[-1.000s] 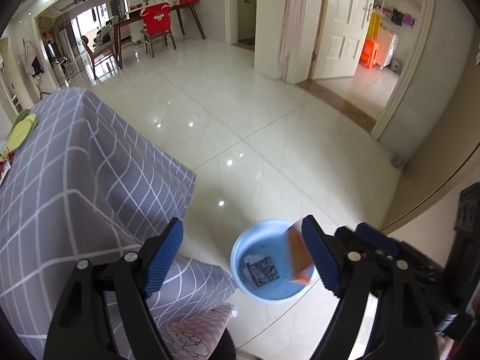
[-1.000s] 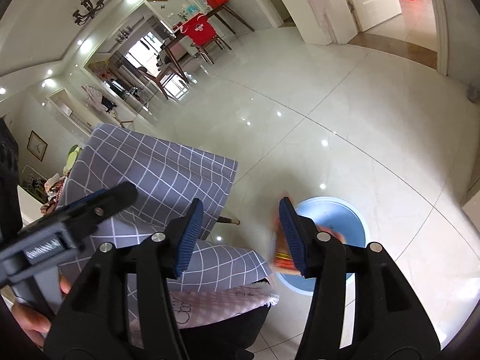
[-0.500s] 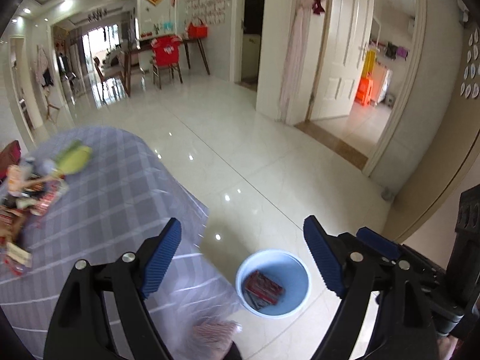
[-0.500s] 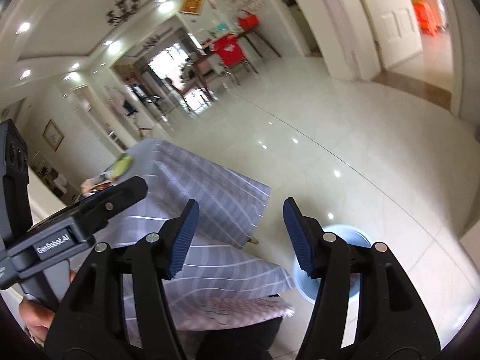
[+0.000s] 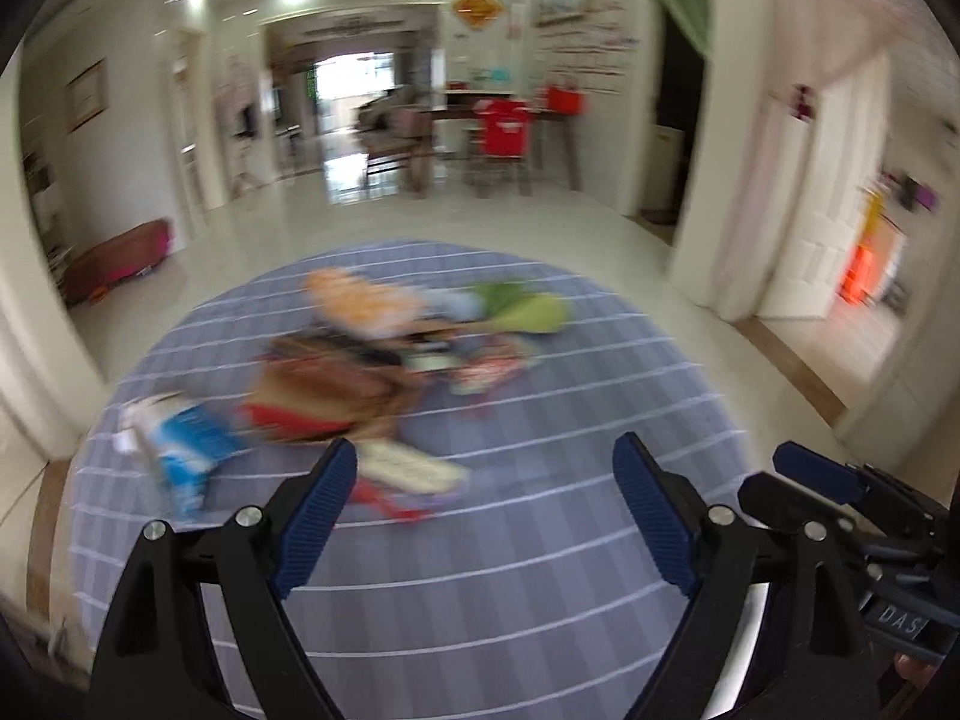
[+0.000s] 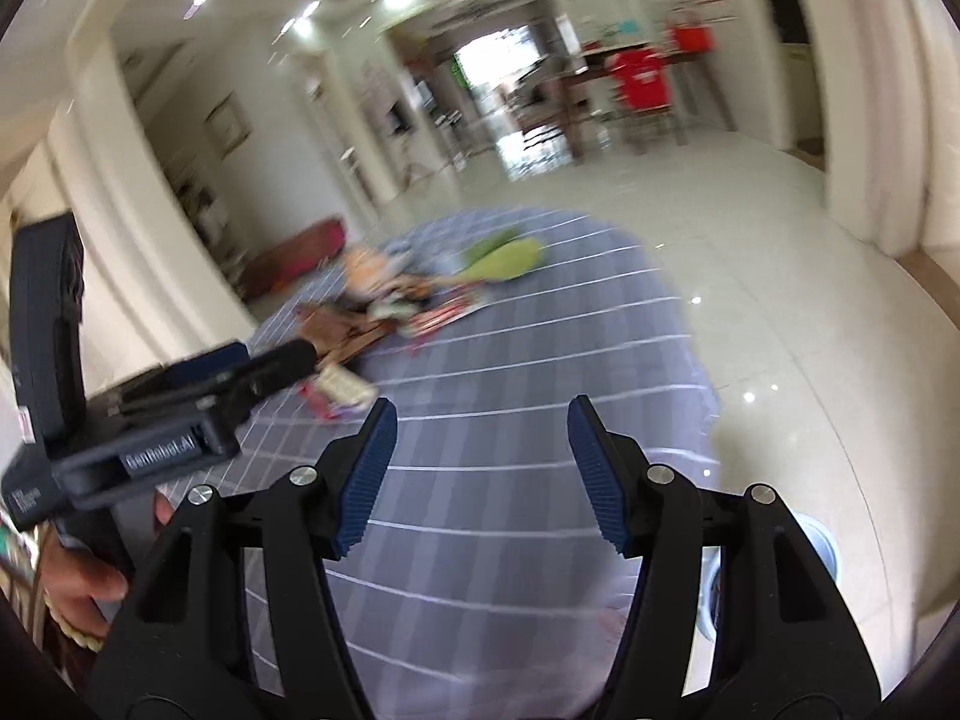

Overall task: Collect trash
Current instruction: 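Move both open tools back over the trash on the table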

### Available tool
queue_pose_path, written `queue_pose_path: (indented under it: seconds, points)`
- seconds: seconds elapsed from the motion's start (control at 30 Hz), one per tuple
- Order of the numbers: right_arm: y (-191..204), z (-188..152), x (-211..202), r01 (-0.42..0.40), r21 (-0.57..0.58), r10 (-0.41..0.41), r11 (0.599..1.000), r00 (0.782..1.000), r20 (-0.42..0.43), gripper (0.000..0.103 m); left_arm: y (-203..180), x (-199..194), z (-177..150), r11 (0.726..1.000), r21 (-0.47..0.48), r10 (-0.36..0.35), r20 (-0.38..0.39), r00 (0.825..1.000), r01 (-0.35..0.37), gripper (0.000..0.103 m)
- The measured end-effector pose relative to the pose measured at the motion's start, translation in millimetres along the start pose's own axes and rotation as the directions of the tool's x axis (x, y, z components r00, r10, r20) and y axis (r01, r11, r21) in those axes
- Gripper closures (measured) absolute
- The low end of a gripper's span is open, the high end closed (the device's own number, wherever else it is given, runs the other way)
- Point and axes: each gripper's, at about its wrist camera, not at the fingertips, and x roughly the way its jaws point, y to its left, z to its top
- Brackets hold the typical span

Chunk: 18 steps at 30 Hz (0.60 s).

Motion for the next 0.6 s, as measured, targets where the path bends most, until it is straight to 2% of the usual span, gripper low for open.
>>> queue_pose_path:
  seconds: [0.1,0.27,0.43,0.6]
  points:
    - [30.9,-1.9,30.6,-0.003,-0.083,-0.001,0.997,0.999,-0.046,0.044,45.0,1.8,-4.7,0.997,-0.067,0.021,-0.026,0.999,-0.023,0.017]
    - [62.0,0.4,73.0,0.001,-0.198,-0.025,0.980,0.993,-0.118,0.044,88.1,6.0,-15.1,0.992,-0.119,0.028,-0.043,0.999,-0.033,0.017]
    - [89.7,-0.6,113.2,0.008,-0.282,-0.057,0.959,0.985,-0.165,0.044,101.8,18.8,-12.7,0.990,-0.141,0.001,-0.052,0.999,-0.009,0.017]
    - [96.7,2.9,141.5,-0.014,-0.318,-0.063,0.948,0.972,-0.228,0.044,109.4,31.3,-13.4,0.986,-0.166,-0.042,-0.066,0.997,0.031,0.017]
